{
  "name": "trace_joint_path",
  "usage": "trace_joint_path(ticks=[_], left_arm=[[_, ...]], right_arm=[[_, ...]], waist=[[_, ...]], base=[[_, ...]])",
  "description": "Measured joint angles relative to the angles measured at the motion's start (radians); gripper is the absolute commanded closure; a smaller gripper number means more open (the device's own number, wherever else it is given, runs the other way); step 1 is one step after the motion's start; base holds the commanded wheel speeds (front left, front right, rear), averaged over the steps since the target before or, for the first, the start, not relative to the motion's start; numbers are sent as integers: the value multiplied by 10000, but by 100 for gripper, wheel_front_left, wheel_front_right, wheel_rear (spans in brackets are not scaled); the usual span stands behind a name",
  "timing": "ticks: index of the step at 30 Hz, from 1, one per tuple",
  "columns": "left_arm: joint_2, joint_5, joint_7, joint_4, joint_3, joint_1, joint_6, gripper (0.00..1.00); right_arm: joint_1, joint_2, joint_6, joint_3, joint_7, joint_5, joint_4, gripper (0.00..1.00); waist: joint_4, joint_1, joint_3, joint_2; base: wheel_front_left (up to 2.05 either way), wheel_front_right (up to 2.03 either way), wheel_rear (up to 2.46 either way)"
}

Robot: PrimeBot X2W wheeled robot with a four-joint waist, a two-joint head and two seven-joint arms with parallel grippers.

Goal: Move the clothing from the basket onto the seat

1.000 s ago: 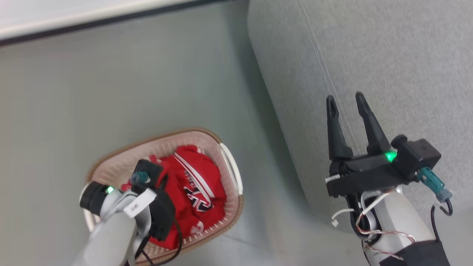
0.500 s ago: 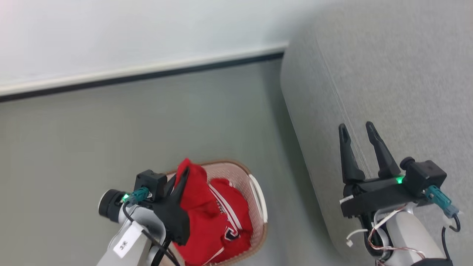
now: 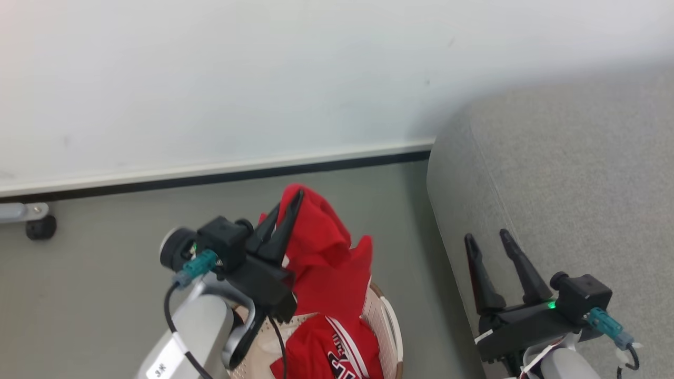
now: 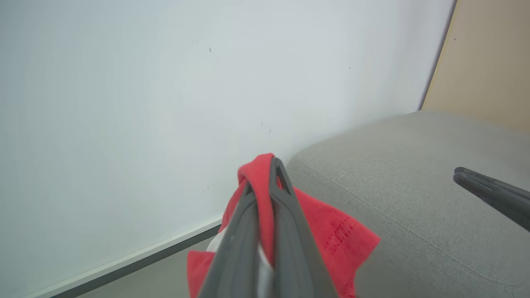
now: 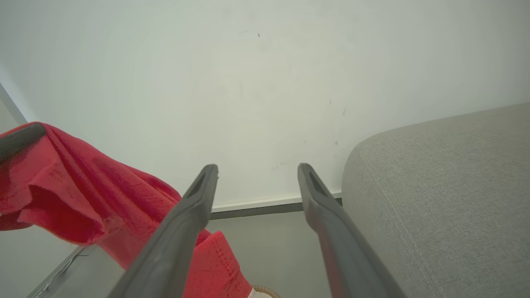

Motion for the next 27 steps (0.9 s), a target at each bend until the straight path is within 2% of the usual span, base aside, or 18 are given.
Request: trace_joint_path(ticks=[7,18,27], left_arm=[[50,-155,-25,-951,15,-686,-2,100],[46,-219,520,-1319,-94,-1380,-2,100],[48,-232,966,-1417,-397,-1529,-4,100]], right_arm=[[126,15,86,424,0,33,0,0],[312,0,173,1266,0,127,-207,0],[-677,-263,174,3070,0,102,-307,0]], waist=[[111,1,-553,0],[-114,3,-712,0],[-114,3,-622,0]], base=[[0,0,0],[0,0,0],[0,0,0]])
